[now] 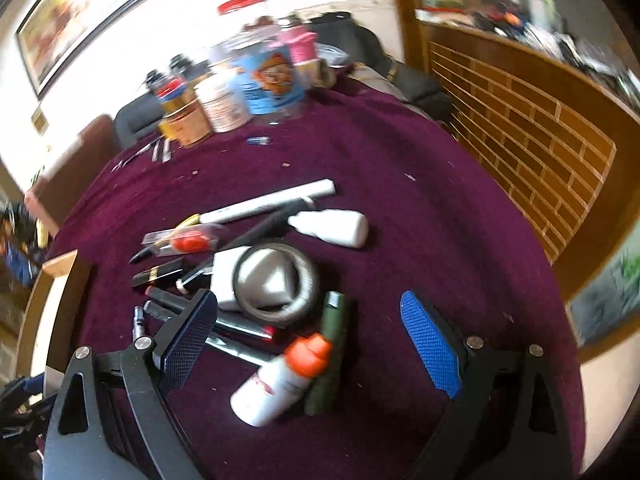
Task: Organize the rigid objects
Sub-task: 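Lift the charger with the left tool while the right tool grasps the black tape roll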
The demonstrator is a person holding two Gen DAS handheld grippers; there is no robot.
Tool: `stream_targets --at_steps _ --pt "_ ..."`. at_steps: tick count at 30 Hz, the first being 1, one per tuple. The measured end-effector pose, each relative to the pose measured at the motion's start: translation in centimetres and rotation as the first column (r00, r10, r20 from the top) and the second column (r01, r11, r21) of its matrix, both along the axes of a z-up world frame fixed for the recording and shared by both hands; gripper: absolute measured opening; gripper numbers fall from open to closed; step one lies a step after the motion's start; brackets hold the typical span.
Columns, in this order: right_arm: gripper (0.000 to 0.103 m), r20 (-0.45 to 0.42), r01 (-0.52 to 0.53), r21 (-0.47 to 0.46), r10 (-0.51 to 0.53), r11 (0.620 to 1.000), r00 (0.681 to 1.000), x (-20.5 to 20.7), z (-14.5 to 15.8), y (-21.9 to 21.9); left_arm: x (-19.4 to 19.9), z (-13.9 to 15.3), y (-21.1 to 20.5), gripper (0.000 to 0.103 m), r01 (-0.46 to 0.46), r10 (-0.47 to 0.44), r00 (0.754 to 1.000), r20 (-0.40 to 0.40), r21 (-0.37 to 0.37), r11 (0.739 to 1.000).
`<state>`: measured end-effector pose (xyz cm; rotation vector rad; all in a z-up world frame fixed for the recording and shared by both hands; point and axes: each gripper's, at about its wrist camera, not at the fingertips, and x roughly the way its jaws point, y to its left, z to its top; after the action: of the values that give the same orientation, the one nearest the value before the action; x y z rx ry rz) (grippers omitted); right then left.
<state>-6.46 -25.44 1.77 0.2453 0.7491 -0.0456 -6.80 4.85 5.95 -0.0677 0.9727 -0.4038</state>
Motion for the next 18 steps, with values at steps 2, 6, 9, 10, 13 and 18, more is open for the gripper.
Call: stream_targets --at_steps 2,6,9,10,13,18 --pt "0.094 -0.004 -0.028 -0.043 0.028 0.999 1.000 0.6 0.1 1.2 -0.3 0.4 0.3 0.060 0.000 0.000 1.000 0.006 -0.003 1.000" --pt "0.094 -0.036 -0.055 -0.054 0.053 0.997 0.998 2.0 -0.3 1.9 -1.0 1.2 1.2 0.060 -0.008 0.008 1.000 0.030 -0.005 1.000" --pt "0.094 -0.065 -0.058 0.002 0.058 0.998 0.996 2.6 -1.0 1.3 -1.5 1.6 1.8 0.060 -0.016 0.017 0.999 0.044 -0.008 1.000" --pt "0.094 -0.079 -0.052 0.022 0.054 0.998 0.995 3.0 -1.4 1.0 -1.6 1.6 1.9 0.060 -0.018 0.018 0.999 0.046 -0.007 1.000" --pt "0.094 -0.106 -0.039 0.063 0.046 0.997 0.993 4.0 -2.2 0.5 -1.7 1.6 2.3 0.060 -0.024 0.024 0.999 0.045 -0.011 1.000" --pt "0.060 -0.115 -0.040 0.150 0.057 0.988 0.992 4.3 -2.5 -0.2 -1.7 1.4 2.6 0.060 -0.030 0.031 0.999 0.040 -0.013 0.999"
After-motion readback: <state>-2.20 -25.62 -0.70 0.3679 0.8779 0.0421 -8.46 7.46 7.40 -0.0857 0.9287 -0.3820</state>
